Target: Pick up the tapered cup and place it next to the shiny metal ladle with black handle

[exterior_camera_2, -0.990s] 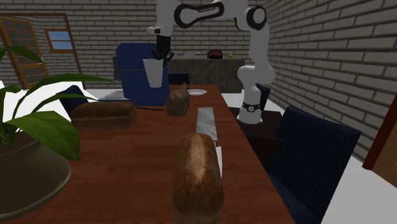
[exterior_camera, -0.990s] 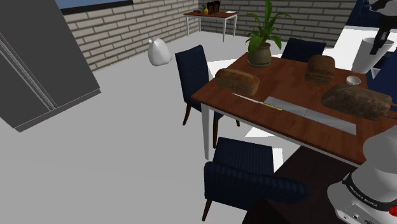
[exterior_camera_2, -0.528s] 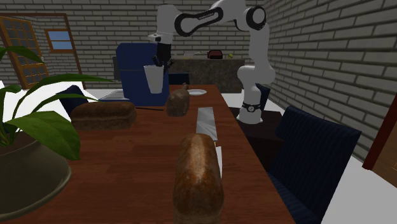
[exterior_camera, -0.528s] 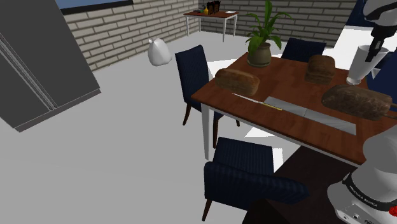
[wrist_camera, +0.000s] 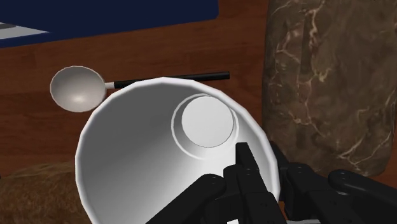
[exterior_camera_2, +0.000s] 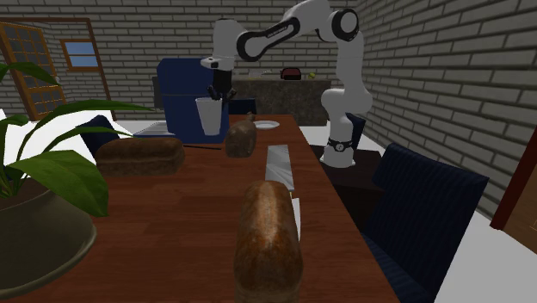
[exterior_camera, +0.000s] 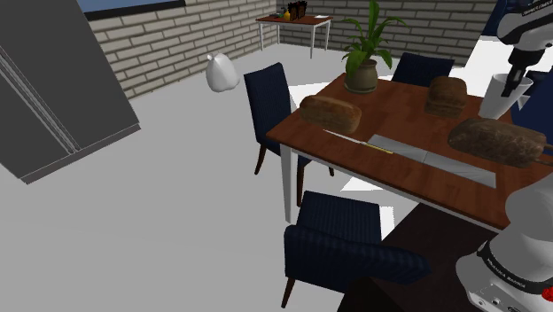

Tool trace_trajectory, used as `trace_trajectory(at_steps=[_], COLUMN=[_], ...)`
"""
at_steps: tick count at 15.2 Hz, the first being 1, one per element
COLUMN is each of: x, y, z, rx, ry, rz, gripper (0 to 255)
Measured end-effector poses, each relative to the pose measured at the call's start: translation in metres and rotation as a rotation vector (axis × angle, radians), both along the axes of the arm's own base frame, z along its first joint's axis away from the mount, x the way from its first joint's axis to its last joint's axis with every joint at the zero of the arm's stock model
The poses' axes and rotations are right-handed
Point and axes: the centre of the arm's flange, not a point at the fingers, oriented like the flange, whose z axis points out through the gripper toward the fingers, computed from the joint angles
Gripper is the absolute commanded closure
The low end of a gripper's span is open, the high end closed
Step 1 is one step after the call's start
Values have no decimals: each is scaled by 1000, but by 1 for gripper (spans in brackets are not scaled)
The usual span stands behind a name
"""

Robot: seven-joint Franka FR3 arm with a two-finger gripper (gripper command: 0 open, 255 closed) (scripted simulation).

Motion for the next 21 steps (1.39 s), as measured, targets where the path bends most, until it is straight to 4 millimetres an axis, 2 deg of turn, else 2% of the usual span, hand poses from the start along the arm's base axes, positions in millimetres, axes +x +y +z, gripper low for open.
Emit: trace_trajectory(at_steps=[16,21], x=[1,0], y=[0,0], z=[-86,-91], rx=[0,-3], ry=[0,-3], rz=[0,1], gripper=[255,255])
